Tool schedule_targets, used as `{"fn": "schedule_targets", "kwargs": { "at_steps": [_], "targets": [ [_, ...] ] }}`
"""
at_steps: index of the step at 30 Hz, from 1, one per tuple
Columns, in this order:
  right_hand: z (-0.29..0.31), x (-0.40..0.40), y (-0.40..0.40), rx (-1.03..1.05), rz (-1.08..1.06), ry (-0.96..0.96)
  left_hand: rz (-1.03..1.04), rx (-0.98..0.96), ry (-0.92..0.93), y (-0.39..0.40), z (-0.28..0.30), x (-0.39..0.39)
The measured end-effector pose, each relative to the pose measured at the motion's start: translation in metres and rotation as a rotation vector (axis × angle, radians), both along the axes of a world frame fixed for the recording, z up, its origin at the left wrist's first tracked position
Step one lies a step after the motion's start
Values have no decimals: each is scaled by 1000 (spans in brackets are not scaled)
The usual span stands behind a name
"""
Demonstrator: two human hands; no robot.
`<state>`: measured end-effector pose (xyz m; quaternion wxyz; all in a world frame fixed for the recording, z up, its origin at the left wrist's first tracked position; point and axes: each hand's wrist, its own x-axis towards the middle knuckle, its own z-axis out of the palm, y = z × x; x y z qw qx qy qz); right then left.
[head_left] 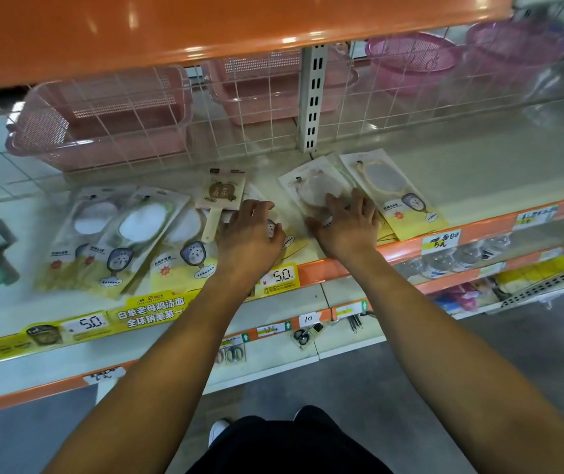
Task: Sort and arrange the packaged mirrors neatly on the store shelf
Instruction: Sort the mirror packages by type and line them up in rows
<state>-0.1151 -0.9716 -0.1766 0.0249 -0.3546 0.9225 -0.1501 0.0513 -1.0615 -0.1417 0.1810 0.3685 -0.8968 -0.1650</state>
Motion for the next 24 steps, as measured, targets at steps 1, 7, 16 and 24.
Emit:
{"fn": "schedule_targets", "kwargs": {
  "at_steps": [1, 7, 16, 24],
  "targets": [
    [-1, -1, -1, 2, 6, -3, 2, 3, -4, 0, 0, 1],
    [5, 5, 2, -97, 33, 31, 8, -4, -22, 0, 0, 4],
    [24, 46, -19, -334, 154, 0, 77, -44, -14, 2, 8, 36],
    [29, 104, -49, -325, 283, -41, 209, -54, -29, -16, 8, 97]
  ]
}}
